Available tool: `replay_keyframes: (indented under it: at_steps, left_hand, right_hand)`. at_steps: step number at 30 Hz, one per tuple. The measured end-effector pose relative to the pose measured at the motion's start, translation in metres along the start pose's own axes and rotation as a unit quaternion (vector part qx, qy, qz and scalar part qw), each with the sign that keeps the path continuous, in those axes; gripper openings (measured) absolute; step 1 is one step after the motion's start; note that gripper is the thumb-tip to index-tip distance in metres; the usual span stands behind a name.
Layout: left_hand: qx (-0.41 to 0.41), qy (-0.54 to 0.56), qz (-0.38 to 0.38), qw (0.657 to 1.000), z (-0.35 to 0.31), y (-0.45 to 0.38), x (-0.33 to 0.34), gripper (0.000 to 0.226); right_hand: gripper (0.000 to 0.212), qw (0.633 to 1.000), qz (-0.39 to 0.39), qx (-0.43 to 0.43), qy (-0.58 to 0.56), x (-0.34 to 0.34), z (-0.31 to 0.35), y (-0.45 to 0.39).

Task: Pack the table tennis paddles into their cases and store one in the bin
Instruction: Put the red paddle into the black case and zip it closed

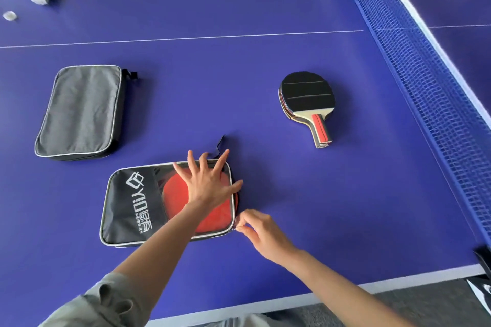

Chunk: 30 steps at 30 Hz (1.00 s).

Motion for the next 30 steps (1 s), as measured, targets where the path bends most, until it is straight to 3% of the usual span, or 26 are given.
replay_keyframes:
  at_steps: [5,8,15,26,30]
  left_hand:
    - [0.005,-0.036,0.038,0.999,-0.010,0.002,0.012,0.115]
    - [0.015,-0.044,0.055,0.997,-0.012,0.005,0.016,0.119]
    - [0.046,-0.093,0.026,0.994,-0.017,0.011,0.010,0.106]
    - [0.112,-0.065,-0.007,0.991,-0.003,0.021,0.011,0.073]
    - [0.121,-0.081,-0.001,0.989,0.000,0.021,0.013,0.076]
  right_hand:
    - [0.012,0.999,-0.038,0.000,-0.014,-0.017,-0.010,-0.006]
    - [0.014,1.000,-0.022,0.003,-0.020,-0.016,-0.015,-0.011]
    - [0.012,0.999,-0.026,-0.009,0.019,-0.027,-0.016,-0.020]
    - [0.016,0.996,-0.016,-0.038,0.079,-0.045,-0.010,-0.051]
    - [0.017,0.996,-0.040,-0.013,0.076,-0.052,-0.015,-0.065]
Point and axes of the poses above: each hand's wrist, its own y-axis away from the middle knuckle, its own x-axis out of the palm, z = x × y, the point moved 10 cm from there along -y, towards the middle knuckle, and after that the axes turned 7 degrees about z, right-handed, at the moved point
